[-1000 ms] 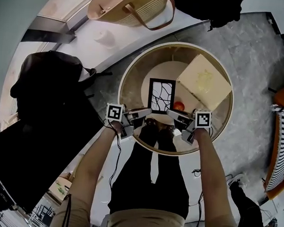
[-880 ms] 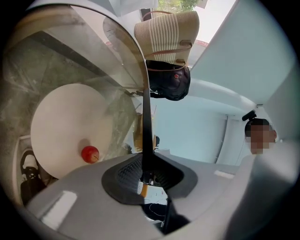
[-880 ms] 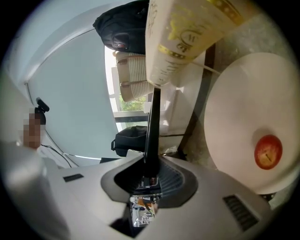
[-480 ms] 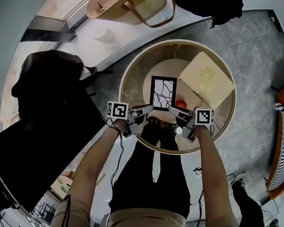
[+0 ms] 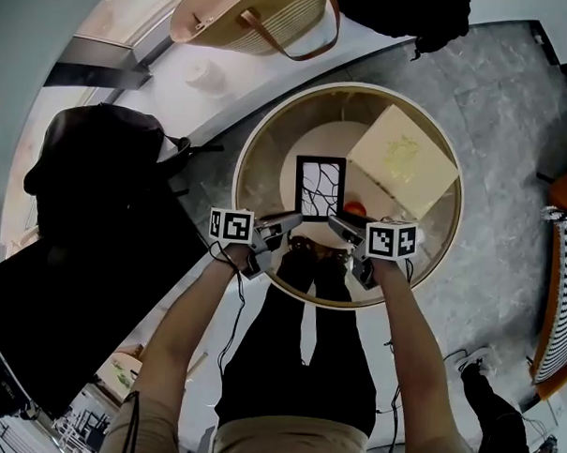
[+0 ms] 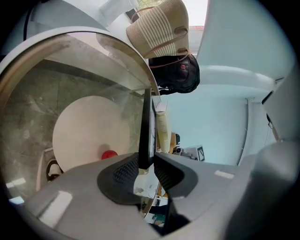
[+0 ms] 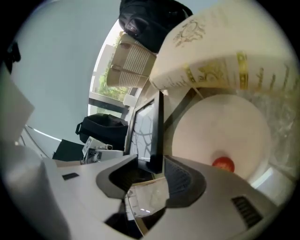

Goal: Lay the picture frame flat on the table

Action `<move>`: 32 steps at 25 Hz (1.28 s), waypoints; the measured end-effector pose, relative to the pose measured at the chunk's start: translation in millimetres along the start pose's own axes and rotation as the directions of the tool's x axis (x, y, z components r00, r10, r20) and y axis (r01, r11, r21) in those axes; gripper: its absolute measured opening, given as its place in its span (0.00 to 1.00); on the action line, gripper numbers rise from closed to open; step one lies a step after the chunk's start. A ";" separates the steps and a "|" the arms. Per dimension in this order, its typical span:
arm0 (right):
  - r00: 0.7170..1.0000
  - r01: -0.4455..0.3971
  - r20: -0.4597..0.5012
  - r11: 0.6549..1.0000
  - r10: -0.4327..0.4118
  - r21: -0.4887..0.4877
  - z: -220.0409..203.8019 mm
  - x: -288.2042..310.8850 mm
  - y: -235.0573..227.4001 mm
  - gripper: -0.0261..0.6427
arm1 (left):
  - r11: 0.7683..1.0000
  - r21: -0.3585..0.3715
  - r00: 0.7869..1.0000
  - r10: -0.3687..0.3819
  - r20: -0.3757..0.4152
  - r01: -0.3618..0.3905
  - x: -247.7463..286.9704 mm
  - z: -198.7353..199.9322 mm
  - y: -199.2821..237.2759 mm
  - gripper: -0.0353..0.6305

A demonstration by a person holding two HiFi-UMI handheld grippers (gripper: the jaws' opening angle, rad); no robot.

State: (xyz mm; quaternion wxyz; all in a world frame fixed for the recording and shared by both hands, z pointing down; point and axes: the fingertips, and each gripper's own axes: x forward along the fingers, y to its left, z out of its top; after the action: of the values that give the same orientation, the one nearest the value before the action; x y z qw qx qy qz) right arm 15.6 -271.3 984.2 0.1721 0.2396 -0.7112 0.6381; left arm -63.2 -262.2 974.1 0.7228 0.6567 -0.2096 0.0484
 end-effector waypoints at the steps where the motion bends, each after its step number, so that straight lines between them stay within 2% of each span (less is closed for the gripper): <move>1: 1.000 0.029 0.000 0.999 -0.029 -0.022 1.5 -0.8 -0.8 0.27 | 1.000 0.002 1.000 0.013 0.005 -0.013 0.3 0.1 1.7 0.18; 3: 0.999 0.039 0.013 0.999 -0.039 -0.024 5.3 -2.1 0.7 0.27 | 0.998 0.018 0.998 0.068 0.015 -0.068 -0.5 2.4 8.3 0.18; 5: 1.000 0.018 0.019 1.000 -0.018 0.015 4.4 -1.5 2.9 0.27 | 0.988 0.063 0.990 0.140 0.027 -0.142 -3.6 6.5 13.1 0.18; 8: 1.000 0.010 0.018 0.999 -0.011 0.035 -1.0 -0.9 1.2 0.27 | 0.955 0.167 0.970 0.240 0.049 -0.244 -7.6 9.9 11.6 0.20; 12: 1.000 0.003 0.031 1.000 -0.004 0.030 -1.9 -3.6 1.0 0.27 | 0.886 0.292 0.932 0.352 0.083 -0.360 -8.4 9.8 10.1 0.29; 17: 0.999 -0.021 0.048 1.000 0.022 -0.014 1.4 -8.7 10.5 0.27 | 0.787 0.367 0.869 0.447 0.214 -0.496 -17.9 17.4 8.4 0.34; 19: 0.999 -0.022 0.048 0.999 0.024 -0.031 1.0 -12.6 14.7 0.27 | 0.741 0.416 0.849 0.465 0.249 -0.528 -20.6 17.0 2.5 0.34; 20: 0.998 -0.022 0.050 0.999 0.024 -0.039 1.5 -15.1 17.6 0.27 | 0.727 0.434 0.847 0.467 0.255 -0.532 -20.7 15.0 -1.1 0.34; 23: 0.998 -0.007 0.064 0.996 0.013 -0.089 6.1 -26.7 32.8 0.27 | 0.712 0.465 0.849 0.460 0.259 -0.527 -21.9 6.2 -15.6 0.34; 26: 0.994 0.066 0.102 0.979 -0.047 -0.190 11.3 -49.0 58.3 0.27 | 0.694 0.488 0.848 0.452 0.277 -0.529 -32.3 -4.0 -40.0 0.33; 29: 0.980 0.177 0.148 0.920 -0.132 -0.349 19.3 -78.3 94.2 0.26 | 0.685 0.496 0.846 0.429 0.318 -0.534 -47.6 -5.6 -78.7 0.27; 31: 0.969 0.232 0.186 0.868 -0.165 -0.440 28.2 -98.7 123.6 0.26 | 0.669 0.515 0.844 0.404 0.353 -0.536 -56.7 -1.3 -111.9 0.22; 32: 0.963 0.253 0.204 0.843 -0.174 -0.475 31.8 -109.7 139.7 0.23 | 0.657 0.531 0.844 0.389 0.370 -0.536 -60.9 0.2 -130.9 0.17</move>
State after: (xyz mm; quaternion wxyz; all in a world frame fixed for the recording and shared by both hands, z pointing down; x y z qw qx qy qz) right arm 29.8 -279.6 804.5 0.2429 0.3131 -0.8311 0.3903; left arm -73.3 -267.2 830.3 0.4030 0.7803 -0.4230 0.2230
